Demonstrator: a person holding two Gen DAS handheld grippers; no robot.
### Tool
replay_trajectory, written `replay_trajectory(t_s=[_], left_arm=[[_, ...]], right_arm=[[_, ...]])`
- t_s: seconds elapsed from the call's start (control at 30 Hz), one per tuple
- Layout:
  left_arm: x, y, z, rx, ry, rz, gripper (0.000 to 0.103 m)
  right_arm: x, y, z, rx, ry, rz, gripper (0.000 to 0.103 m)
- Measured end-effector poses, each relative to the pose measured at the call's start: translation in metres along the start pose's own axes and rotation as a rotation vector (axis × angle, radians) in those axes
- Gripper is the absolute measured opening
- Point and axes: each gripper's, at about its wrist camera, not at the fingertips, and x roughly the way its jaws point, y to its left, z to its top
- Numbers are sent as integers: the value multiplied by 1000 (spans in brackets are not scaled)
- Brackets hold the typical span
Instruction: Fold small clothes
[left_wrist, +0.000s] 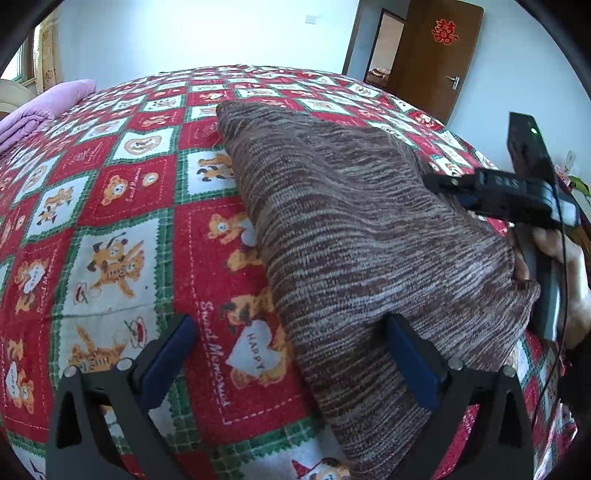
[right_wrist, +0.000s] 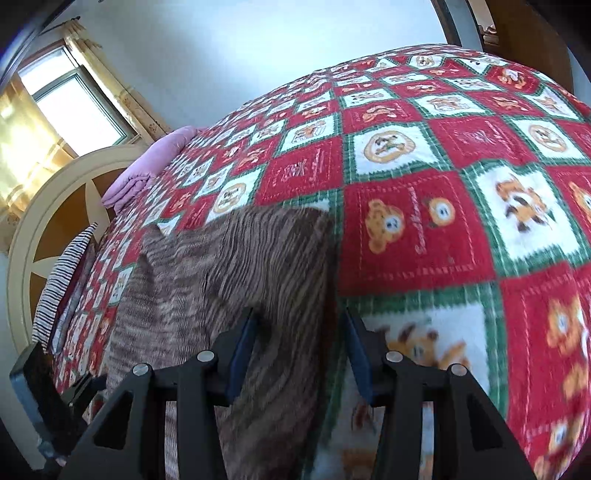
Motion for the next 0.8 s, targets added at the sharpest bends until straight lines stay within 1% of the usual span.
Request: replay_trajectory(t_s=[0.17,0.33,0.43,0.53,0.6,0.67,0.7,0.73,0.8], left_arm=[[0,-1,0,0,0,-1,103],[1,-1,1,0,-3,-7,103],[1,-2,1,2,-4,-13,103],[2,-3,2,4,-5,-14,103],[2,-2,2,3,-5,-16,103],[2,-3,2,4,-5,-15,103],[2,-3,2,4,-5,-15,103],[2,-3,2,4,-5,-15,103],[2,-2,2,5,-5,-15,103]], right_arm=[[10,-4,13,15,-3,29,49],[17,-2,19,0,-3,61,49],[21,-1,21,-1,12,97,46],[22,-8,21,27,24,155,45],[23,-16,23,65,41,230,45],[23,-23,23,102,39,270,45],[23,-24,23,112,37,276,42],[23,-25,22,116,34,264,37],[24,-22,21,104,31,233,30]])
